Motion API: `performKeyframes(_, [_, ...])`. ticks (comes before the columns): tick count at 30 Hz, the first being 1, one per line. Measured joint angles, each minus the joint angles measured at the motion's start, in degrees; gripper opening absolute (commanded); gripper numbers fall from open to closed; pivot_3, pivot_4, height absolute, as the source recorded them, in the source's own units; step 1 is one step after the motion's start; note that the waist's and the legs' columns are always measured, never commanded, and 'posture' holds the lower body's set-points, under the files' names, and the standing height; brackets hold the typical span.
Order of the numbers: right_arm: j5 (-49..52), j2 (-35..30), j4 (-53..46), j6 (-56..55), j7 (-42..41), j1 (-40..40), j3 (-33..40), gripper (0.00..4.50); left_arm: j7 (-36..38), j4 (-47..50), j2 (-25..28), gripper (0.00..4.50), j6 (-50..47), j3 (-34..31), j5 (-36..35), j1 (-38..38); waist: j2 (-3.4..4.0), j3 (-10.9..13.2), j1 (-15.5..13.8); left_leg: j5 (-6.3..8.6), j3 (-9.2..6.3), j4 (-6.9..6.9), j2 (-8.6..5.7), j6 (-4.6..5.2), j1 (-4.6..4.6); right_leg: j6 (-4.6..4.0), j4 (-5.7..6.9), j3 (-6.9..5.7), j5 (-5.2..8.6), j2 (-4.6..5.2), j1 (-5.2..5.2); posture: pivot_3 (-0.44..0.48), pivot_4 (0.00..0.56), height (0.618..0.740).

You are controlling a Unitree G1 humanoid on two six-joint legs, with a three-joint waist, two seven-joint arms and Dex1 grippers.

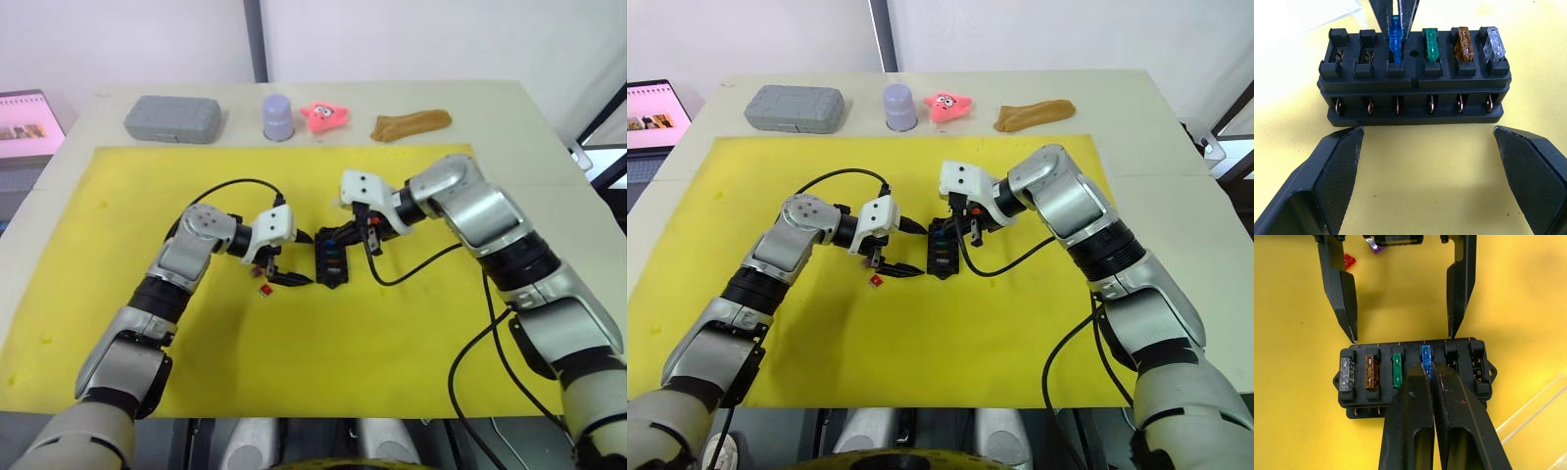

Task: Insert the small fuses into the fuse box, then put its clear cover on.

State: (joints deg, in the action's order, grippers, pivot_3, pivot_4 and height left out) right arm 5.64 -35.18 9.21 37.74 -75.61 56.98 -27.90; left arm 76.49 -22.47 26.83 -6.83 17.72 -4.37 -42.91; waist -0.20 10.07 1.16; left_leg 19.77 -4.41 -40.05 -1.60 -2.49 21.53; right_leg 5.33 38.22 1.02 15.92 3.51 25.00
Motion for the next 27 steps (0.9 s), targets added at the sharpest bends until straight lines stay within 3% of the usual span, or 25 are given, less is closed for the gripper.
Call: performKeyframes(27, [-2.57,0.80,3.81,-5.71,-0.13,0.00,0.01,0.00,0.07,0.02,0.04,4.44,-0.02,0.00,0.01,0.00,0.00,0.00,0.05,0.00,0.00,-0.01,0.00,-0.01,-0.02,0.00,0.01,0.00,0.00,0.00,-0.02,0.000,0.150,0.740])
